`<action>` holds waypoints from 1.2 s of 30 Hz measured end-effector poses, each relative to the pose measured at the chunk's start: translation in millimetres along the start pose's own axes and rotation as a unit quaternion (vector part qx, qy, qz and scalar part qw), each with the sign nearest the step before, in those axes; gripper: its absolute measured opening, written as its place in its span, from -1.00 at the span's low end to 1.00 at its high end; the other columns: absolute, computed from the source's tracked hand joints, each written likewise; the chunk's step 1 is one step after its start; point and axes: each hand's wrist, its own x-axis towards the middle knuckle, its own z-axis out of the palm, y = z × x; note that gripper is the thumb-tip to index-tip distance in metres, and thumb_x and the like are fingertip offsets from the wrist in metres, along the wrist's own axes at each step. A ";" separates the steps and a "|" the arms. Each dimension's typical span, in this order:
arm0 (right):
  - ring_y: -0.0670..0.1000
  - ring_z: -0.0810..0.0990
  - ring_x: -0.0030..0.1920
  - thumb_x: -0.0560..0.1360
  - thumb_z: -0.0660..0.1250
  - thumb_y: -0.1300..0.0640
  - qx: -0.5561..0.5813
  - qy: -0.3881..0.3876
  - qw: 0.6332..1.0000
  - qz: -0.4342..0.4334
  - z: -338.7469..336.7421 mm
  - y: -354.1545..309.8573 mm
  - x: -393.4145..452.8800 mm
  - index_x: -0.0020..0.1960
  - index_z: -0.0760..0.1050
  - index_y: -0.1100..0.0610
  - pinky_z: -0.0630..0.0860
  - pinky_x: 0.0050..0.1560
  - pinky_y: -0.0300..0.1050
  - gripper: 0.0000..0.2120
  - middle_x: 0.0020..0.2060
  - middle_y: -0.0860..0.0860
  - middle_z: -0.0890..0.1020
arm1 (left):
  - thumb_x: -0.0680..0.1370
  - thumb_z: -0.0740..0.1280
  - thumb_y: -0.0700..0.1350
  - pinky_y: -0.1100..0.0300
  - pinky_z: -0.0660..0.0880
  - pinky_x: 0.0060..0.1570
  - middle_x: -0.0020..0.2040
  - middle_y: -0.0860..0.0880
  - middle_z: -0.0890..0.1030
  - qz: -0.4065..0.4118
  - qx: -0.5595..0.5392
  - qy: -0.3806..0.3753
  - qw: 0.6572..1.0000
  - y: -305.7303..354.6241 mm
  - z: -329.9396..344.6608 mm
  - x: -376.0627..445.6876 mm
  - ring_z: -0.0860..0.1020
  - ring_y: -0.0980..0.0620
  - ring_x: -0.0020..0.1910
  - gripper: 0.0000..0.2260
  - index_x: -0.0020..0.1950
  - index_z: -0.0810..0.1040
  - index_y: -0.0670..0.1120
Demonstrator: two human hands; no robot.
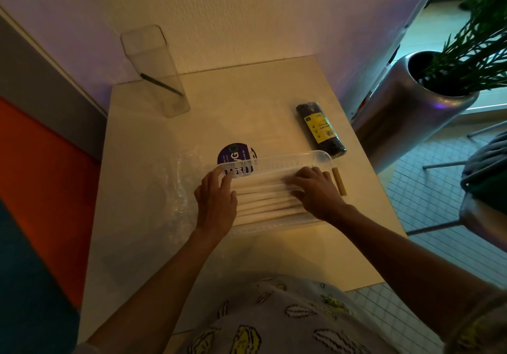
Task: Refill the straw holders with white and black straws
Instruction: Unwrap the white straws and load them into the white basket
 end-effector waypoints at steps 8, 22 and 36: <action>0.10 0.37 0.36 0.55 0.36 0.08 0.010 0.027 0.999 0.015 -1.4 -8.1 5.9 0.41 0.43 0.00 0.37 0.31 0.05 -0.56 0.35 0.04 0.44 | 0.45 0.42 -0.18 -0.06 0.37 0.20 0.41 -0.08 0.36 0.007 0.022 -0.020 1.000 -1.2 2.2 -0.6 0.32 -0.09 0.37 -0.62 0.25 0.50 -0.07; 0.22 0.35 0.39 0.58 0.31 0.06 0.165 0.078 0.960 0.214 1.7 -21.8 9.5 0.46 0.36 0.10 0.44 0.33 0.17 -0.54 0.42 0.21 0.29 | 0.61 0.17 -0.19 -0.06 0.36 0.28 0.40 -0.18 0.32 -0.232 -0.220 0.038 0.947 2.2 1.1 -2.0 0.28 -0.13 0.36 -0.57 0.48 0.22 -0.11; 0.12 0.53 0.21 0.57 0.30 -0.04 0.402 0.124 0.804 0.421 -2.5 -20.3 33.1 0.38 0.39 0.22 0.50 0.12 0.00 -0.51 0.26 0.15 0.54 | 0.68 0.06 -0.08 0.20 0.33 -0.11 0.03 -0.10 0.55 -0.263 -0.274 -0.022 0.925 -1.0 1.5 -0.2 0.51 0.00 -0.06 -0.71 0.30 0.41 -0.17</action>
